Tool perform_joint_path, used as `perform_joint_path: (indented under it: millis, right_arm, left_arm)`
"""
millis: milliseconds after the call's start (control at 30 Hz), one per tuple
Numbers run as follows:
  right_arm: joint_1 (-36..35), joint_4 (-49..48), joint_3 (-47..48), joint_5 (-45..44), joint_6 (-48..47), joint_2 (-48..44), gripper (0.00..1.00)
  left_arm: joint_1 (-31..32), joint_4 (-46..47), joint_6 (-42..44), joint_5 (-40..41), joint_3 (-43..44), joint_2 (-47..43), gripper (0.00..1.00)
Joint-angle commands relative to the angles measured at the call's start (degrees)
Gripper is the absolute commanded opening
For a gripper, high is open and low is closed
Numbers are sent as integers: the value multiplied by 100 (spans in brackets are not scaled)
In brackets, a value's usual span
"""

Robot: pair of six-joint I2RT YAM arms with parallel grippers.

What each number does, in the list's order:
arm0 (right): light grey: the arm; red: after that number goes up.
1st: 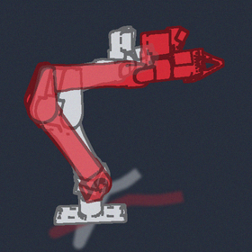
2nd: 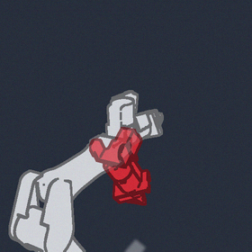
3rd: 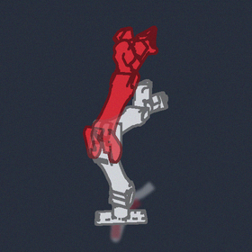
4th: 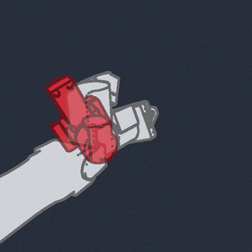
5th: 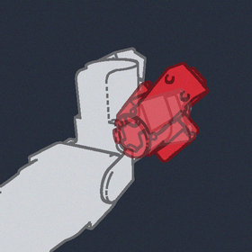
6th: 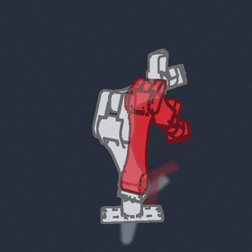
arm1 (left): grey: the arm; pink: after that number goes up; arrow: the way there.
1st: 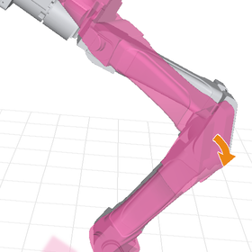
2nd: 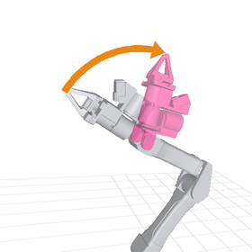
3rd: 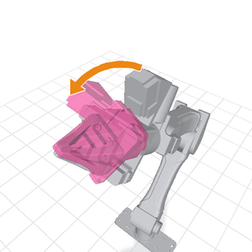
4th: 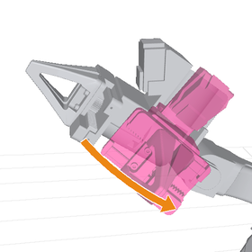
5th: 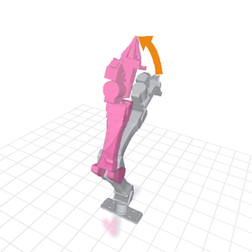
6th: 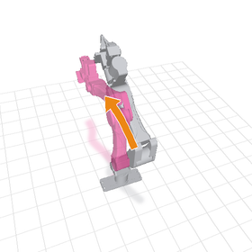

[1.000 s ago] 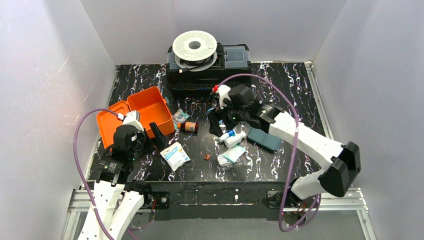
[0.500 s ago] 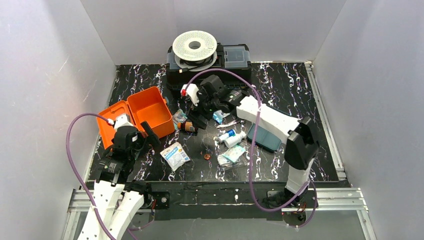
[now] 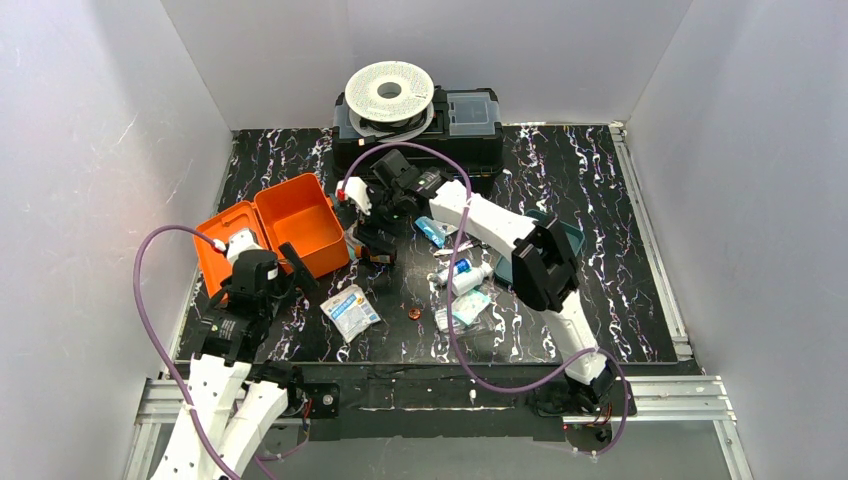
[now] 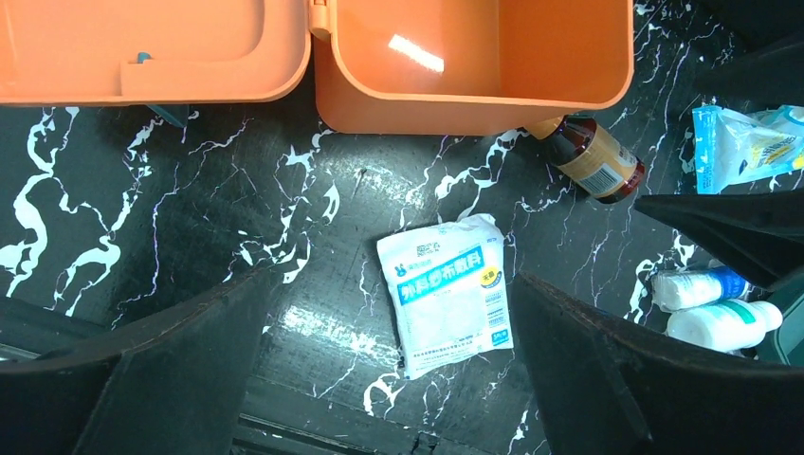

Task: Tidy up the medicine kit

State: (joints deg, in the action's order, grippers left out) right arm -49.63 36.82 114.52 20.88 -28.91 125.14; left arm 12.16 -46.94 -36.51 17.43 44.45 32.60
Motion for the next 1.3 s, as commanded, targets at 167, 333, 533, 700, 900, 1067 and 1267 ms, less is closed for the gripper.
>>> perform_joint_path:
  millis: [167, 333, 533, 700, 900, 1067, 1267]
  right_arm:
    - [36, 460, 496, 364, -194, 454, 100]
    - [66, 523, 535, 332, -151, 595, 100]
    - [67, 478, 654, 120, -9, 833, 100]
    - [67, 428, 766, -38, 112, 993, 100]
    - [65, 388, 815, -296, 194, 1149, 100]
    - [67, 397, 844, -314, 253, 1222, 100]
    - [67, 421, 845, -280, 293, 1293, 76]
  left_arm:
    - [10, -66, -8, 132, 192, 123, 99]
    - [12, -60, -4, 94, 195, 135, 100]
    - [12, -47, 12, 59, 187, 141, 99]
    - [14, -28, 8, 30, 177, 141, 100]
    - [10, -18, 22, -3, 167, 141, 100]
    - [14, -15, 34, -27, 170, 146, 99]
    - [14, 0, 39, -42, 167, 152, 99]
